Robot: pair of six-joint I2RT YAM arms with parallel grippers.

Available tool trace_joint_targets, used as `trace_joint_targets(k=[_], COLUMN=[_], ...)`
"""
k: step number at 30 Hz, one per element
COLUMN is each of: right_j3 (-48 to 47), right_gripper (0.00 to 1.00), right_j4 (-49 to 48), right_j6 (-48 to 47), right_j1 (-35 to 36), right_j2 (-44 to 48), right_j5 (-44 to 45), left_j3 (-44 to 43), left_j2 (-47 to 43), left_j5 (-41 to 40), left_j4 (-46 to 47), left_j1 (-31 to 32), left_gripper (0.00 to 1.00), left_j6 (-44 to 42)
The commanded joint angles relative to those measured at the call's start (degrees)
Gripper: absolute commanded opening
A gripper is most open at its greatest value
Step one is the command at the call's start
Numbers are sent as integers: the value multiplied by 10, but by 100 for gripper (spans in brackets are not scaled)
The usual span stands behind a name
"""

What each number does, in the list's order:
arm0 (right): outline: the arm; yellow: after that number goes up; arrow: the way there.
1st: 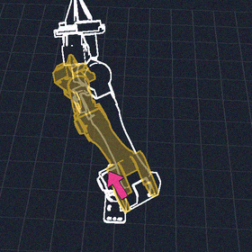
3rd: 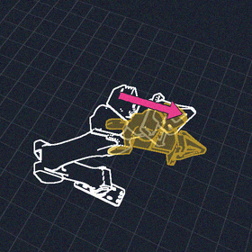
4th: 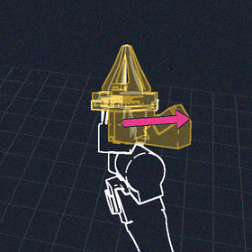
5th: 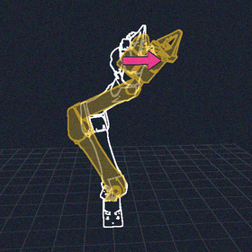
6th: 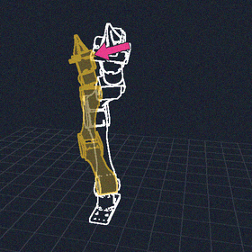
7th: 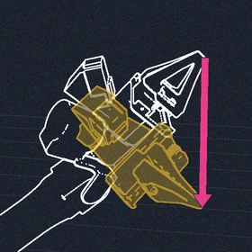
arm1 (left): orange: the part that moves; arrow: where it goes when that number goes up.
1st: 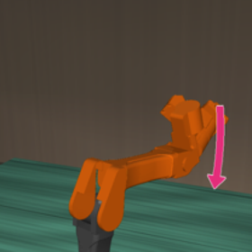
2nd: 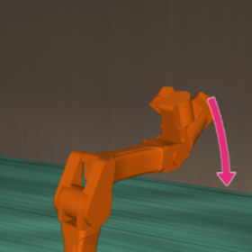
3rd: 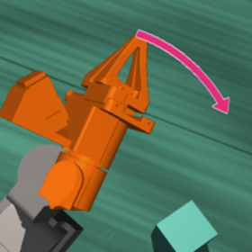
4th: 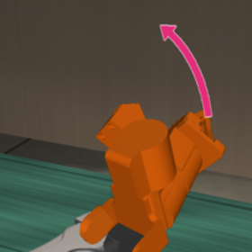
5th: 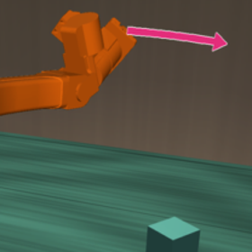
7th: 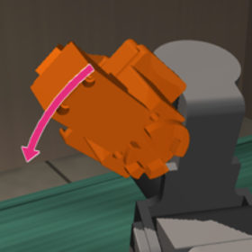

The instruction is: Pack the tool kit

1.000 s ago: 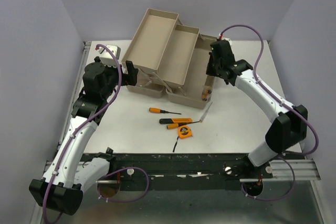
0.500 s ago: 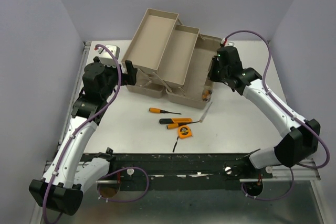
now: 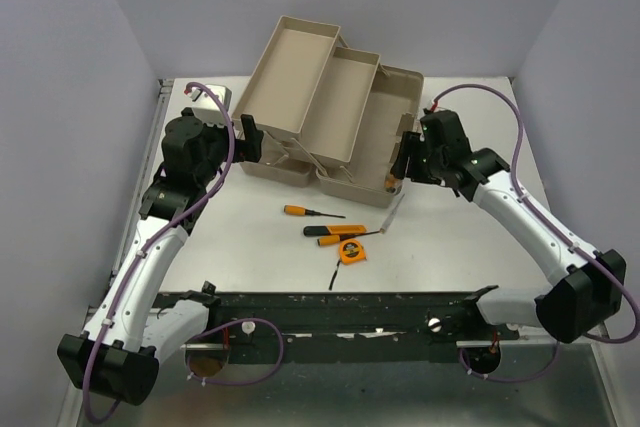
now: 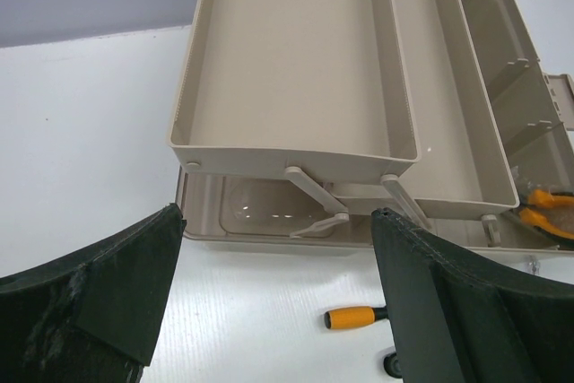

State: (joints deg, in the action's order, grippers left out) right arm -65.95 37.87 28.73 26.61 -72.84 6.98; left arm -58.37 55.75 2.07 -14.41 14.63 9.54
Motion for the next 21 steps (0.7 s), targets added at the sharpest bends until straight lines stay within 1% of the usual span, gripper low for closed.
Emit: trace_joint_targets(k=[1, 4, 10, 16, 18, 20, 21], right_j3=[-19, -23, -24, -30, -36, -41, -43], right_gripper=[65, 62, 54, 45, 36, 17, 10], right_j4=[14, 17, -4, 0, 4, 5, 0], right_j6=[14, 19, 24, 23, 21, 24, 26], right_j1=[1, 1, 1, 0, 0, 1, 1], right_j2=[-49, -77, -99, -131, -142, -144, -138], right_j5=[-41, -38, -37, 30, 40, 44, 40], left_j3=[2, 1, -1, -1, -1, -1, -2], left_j2=[-3, -5, -7, -14, -15, -15, -15], left_j5=[2, 0, 0, -7, -8, -9, -10], left_j4=[7, 5, 4, 3, 3, 4, 3], left_j1=[1, 1, 2, 2, 2, 2, 2], left_gripper=[99, 99, 99, 99, 99, 99, 99], left_j6=[3, 2, 2, -1, -2, -2, -3])
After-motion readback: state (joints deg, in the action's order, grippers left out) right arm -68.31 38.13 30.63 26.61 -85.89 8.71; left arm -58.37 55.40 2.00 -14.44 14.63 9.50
